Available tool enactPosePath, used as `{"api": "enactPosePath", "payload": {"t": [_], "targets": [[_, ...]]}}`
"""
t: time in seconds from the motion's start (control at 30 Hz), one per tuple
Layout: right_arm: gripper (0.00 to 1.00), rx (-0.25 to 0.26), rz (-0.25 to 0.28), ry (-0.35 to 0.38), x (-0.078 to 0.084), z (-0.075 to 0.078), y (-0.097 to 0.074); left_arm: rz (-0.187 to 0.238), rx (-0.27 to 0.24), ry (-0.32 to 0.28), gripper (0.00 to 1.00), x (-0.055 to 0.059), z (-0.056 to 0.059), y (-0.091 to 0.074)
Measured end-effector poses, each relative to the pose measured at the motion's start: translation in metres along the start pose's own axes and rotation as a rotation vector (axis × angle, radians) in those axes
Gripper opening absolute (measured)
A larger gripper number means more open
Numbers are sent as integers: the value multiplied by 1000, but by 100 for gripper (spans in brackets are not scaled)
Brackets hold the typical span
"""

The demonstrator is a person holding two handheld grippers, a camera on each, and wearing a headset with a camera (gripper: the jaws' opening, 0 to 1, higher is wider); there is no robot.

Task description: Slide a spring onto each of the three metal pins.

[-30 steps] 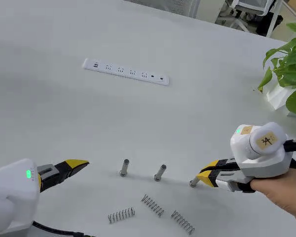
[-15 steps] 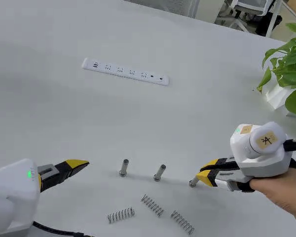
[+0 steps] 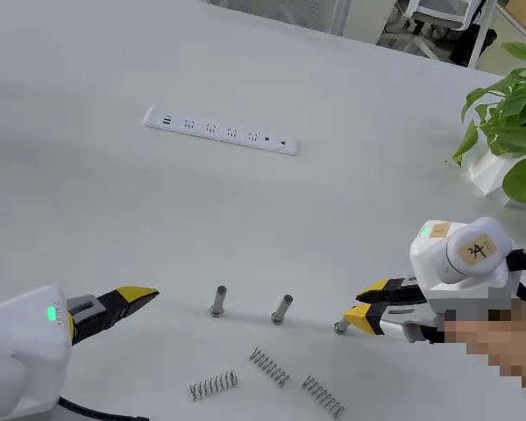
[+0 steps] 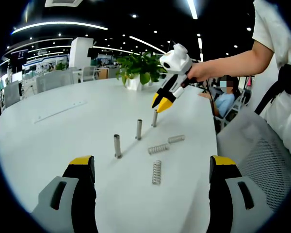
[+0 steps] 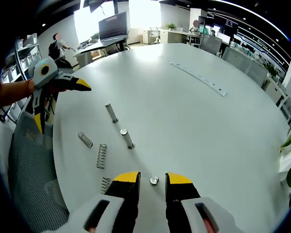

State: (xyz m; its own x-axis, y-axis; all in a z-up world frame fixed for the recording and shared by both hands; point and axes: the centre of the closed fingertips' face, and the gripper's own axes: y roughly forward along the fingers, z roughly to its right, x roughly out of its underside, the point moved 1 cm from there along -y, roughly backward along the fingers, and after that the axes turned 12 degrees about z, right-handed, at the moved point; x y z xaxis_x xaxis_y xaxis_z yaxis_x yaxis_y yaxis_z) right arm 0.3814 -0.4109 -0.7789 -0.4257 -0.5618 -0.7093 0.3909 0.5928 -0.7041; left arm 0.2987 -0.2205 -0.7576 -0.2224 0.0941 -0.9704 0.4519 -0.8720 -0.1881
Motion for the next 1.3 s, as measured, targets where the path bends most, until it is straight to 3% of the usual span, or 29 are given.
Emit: {"api": "enactPosePath", "payload": {"t": [0.63,1.3], "targets": [[39,-10,100,-1,0,-10,-25,-15,13,32,97,-7,5,0],[70,-62,224,-17,20,-32,-56,-60,19,68,96,-10,8,-1]]}}
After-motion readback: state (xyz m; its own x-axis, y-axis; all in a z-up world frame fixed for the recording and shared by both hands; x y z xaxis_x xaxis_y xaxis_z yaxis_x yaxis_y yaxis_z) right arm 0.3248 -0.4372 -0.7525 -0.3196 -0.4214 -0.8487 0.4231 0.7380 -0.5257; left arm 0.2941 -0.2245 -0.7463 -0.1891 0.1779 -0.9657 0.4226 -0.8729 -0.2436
